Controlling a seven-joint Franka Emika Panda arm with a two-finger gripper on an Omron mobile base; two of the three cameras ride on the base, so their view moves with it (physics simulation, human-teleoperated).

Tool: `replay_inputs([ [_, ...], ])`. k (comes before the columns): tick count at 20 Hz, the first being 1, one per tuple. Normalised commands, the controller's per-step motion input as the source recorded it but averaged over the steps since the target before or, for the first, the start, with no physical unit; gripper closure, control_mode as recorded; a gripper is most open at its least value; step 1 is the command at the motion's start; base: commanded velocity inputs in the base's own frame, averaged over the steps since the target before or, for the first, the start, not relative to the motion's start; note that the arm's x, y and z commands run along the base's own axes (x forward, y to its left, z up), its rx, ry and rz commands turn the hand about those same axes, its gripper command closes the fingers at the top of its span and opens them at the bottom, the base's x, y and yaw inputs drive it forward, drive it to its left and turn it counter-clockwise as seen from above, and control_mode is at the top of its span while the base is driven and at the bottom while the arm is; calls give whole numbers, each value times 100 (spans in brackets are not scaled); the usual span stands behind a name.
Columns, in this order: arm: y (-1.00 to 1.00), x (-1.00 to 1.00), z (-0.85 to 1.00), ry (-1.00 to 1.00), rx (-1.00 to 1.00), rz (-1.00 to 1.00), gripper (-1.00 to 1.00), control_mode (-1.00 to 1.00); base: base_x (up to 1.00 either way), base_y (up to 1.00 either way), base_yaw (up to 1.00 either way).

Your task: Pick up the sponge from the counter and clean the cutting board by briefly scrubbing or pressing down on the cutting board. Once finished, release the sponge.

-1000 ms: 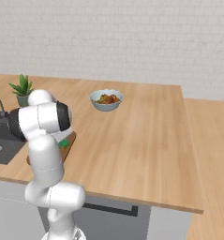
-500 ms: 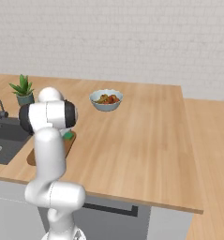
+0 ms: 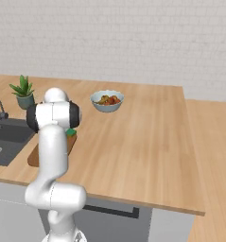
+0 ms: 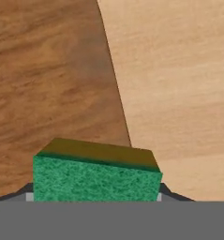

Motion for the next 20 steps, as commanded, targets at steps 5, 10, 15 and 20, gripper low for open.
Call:
replay_inputs([
  [5,54,-68,-13,-14,1,3,100,-100,0,0,0],
  [10,80,-10,4,-2,0,4,100,-100,0,0,0],
  [15,89,21,-2,7,0,9,100,-100,0,0,0],
  [20,67,15,-27,17,-3,12,100,-100,0,0,0],
])
